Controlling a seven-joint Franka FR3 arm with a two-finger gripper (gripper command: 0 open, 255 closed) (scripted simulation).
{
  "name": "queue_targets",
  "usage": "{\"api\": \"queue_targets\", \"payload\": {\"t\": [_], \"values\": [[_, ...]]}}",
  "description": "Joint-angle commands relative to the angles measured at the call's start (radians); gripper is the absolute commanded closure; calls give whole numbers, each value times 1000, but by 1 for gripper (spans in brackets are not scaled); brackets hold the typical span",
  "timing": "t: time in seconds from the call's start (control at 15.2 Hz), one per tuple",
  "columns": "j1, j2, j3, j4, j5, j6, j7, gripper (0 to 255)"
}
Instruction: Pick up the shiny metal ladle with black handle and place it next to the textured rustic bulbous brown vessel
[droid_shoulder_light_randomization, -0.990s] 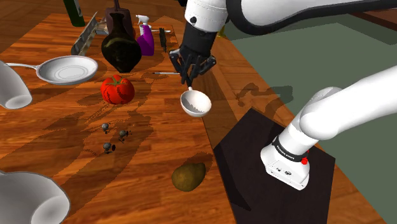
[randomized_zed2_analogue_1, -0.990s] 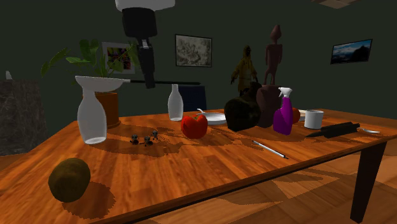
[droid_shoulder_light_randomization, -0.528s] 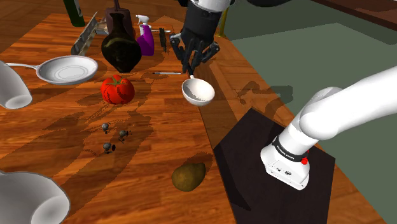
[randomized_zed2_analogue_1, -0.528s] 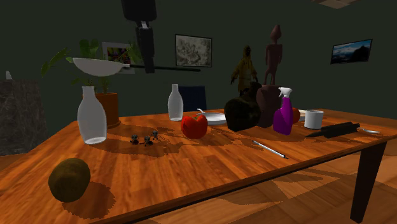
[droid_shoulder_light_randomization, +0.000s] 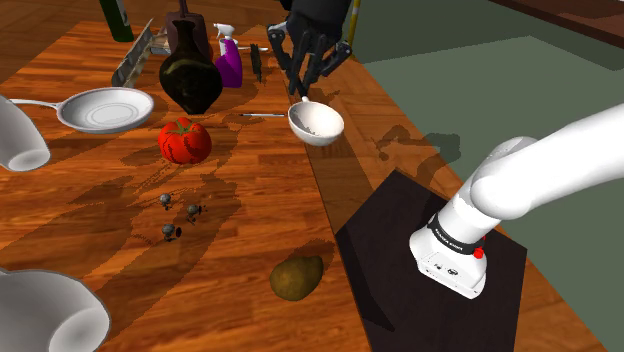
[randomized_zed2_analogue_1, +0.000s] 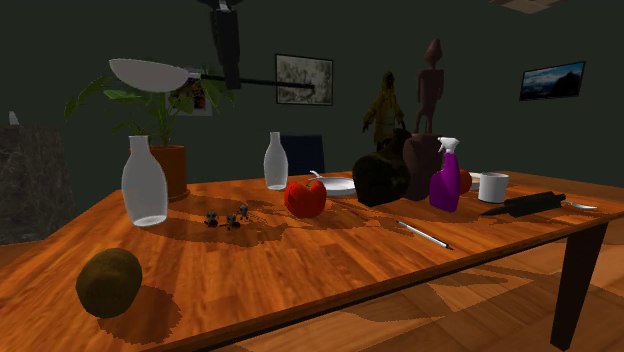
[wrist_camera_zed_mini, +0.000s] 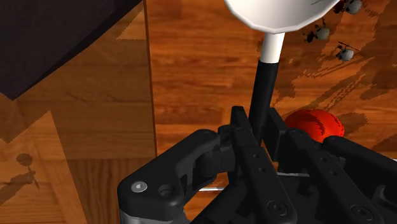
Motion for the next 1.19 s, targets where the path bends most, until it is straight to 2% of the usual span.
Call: {"api": "queue_targets", "payload": {"t": [0.0,0.66,1.12], "values": [[-15,29,-5,28,-15,-3,-11,255],[-123,333,-19,262,-169,30,-76,255],[-147,588,-27,517,-303,-8,-92,255]]}}
